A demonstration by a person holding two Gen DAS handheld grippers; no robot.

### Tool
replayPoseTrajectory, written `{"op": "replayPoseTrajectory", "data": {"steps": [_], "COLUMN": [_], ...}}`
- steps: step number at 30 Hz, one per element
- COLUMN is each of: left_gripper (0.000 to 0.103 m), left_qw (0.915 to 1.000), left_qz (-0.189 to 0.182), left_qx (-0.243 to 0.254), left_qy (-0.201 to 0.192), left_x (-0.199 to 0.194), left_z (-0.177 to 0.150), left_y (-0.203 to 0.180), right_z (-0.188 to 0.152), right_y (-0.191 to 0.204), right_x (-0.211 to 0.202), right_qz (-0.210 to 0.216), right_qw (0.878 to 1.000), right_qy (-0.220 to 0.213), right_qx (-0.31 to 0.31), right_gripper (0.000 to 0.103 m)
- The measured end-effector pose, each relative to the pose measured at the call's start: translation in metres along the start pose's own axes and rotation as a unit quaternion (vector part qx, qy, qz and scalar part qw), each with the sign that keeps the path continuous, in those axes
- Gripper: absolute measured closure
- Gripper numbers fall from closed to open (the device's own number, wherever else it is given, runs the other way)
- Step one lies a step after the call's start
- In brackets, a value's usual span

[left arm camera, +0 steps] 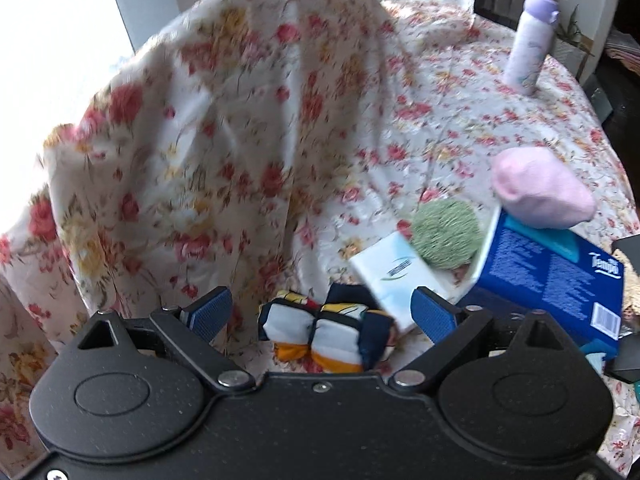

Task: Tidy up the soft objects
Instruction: 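Release the tissue packet into the tray with the right gripper while the left gripper returns to the socks, then grasp the striped socks with the left gripper while the right gripper grasps the mesh nut pouch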

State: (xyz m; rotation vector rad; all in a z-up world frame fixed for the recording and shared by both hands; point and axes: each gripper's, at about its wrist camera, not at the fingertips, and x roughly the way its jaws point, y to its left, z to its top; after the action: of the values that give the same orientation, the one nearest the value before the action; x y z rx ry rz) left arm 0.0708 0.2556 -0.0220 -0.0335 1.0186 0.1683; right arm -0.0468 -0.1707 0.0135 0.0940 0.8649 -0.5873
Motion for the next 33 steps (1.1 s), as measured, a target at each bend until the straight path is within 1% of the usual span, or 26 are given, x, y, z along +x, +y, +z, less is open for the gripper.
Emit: {"op": "replayPoseTrajectory", "data": {"steps": [6, 9, 15, 18, 24, 28, 31, 33], "left_gripper": [0.01, 0.01, 0.01, 0.009, 0.006, 0.005, 0.005, 0.005], "left_qw": [0.9997, 0.9995, 0.9994, 0.9993, 0.9992, 0.9978, 0.9974, 0.9974], "left_qz": [-0.013, -0.011, -0.004, -0.005, -0.022, -0.041, -0.047, -0.048], "left_qx": [0.012, 0.018, 0.005, 0.0, -0.015, -0.031, -0.035, -0.033], "left_qy": [0.015, 0.022, 0.035, 0.037, 0.032, 0.042, 0.041, 0.043], "left_x": [0.018, 0.028, 0.047, 0.053, 0.06, 0.068, 0.073, 0.077], "left_z": [-0.009, -0.012, -0.014, -0.016, -0.017, -0.016, -0.018, -0.02], "left_y": [0.0, -0.002, 0.001, 0.004, 0.012, 0.019, 0.019, 0.019], "right_z": [-0.002, -0.002, -0.003, -0.003, -0.006, -0.017, -0.03, -0.041], "right_y": [0.006, 0.009, 0.011, 0.009, 0.011, 0.023, 0.039, 0.052], "right_x": [0.002, 0.005, 0.006, 0.002, -0.011, -0.025, -0.043, -0.057], "right_qz": [-0.004, -0.006, -0.005, 0.008, 0.042, 0.07, 0.086, 0.106], "right_qw": [1.0, 1.0, 1.0, 1.0, 0.999, 0.997, 0.995, 0.993], "right_qy": [0.007, 0.01, 0.01, 0.004, -0.015, -0.025, -0.039, -0.043], "right_qx": [-0.014, -0.022, -0.027, -0.016, 0.003, 0.001, -0.007, -0.005], "right_gripper": [0.002, 0.002, 0.002, 0.002, 0.001, 0.001, 0.001, 0.001]}}
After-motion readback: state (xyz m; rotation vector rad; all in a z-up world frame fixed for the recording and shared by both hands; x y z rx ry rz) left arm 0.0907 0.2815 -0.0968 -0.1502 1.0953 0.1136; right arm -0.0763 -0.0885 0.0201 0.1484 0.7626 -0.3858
